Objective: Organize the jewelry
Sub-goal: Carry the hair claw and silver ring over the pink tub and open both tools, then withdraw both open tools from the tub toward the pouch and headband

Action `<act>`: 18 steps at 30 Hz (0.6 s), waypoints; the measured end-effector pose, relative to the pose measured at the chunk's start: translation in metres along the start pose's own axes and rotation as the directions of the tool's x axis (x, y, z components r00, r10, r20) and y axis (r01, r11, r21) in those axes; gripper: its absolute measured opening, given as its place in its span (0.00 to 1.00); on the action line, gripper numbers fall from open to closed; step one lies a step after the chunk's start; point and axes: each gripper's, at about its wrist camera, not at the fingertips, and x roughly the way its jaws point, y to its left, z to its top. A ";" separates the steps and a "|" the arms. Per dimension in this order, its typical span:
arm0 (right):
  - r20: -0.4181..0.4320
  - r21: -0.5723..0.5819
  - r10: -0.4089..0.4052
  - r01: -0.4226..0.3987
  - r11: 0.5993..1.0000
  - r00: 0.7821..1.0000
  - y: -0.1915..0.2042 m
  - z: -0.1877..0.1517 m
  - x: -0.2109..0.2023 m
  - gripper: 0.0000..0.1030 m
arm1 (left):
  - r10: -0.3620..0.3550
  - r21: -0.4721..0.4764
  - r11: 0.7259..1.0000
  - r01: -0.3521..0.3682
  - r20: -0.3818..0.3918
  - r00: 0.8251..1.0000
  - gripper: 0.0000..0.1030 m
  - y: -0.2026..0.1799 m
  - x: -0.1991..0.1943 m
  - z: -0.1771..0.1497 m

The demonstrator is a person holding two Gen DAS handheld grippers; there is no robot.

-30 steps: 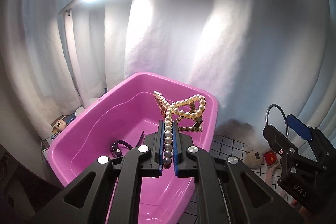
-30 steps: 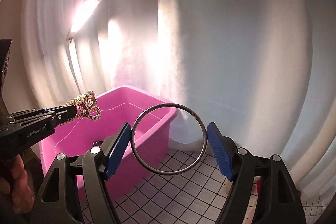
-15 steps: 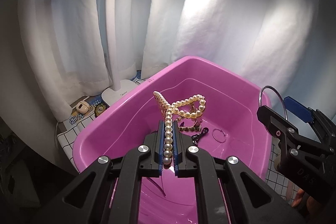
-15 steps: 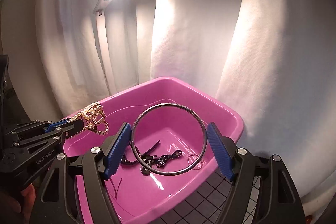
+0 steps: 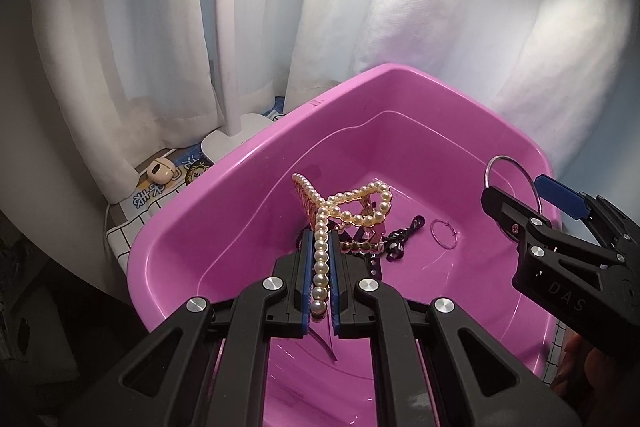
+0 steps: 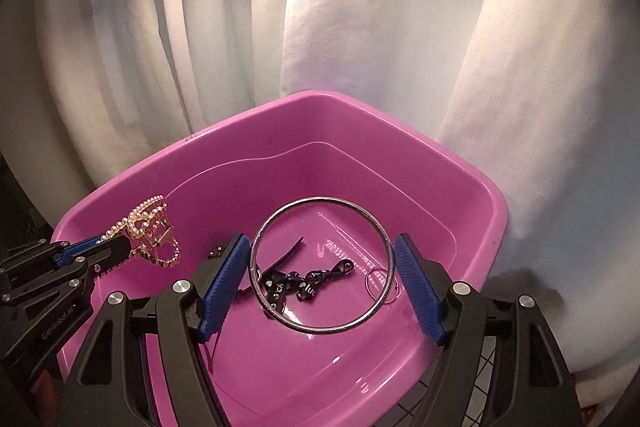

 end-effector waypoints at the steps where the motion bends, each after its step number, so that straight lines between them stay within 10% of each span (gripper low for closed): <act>1: -0.004 0.004 -0.006 0.006 1.000 1.000 -0.001 0.000 0.001 0.70 | 0.004 0.002 1.000 -0.004 -0.006 1.000 0.08 0.000 0.002 0.000; 5: -0.025 0.008 -0.035 0.035 0.999 0.999 -0.002 -0.001 0.006 0.70 | 0.033 0.014 0.999 -0.033 0.016 0.999 0.17 -0.001 -0.003 0.000; 9: -0.034 0.020 -0.050 0.051 0.998 0.998 -0.006 -0.002 0.004 0.70 | 0.053 0.017 0.998 -0.054 0.067 0.996 0.67 -0.001 -0.013 0.002; 18: -0.009 0.038 -0.062 0.062 0.997 0.998 -0.008 0.001 -0.011 0.71 | 0.056 -0.006 0.998 -0.055 0.071 0.996 0.69 0.002 -0.018 0.003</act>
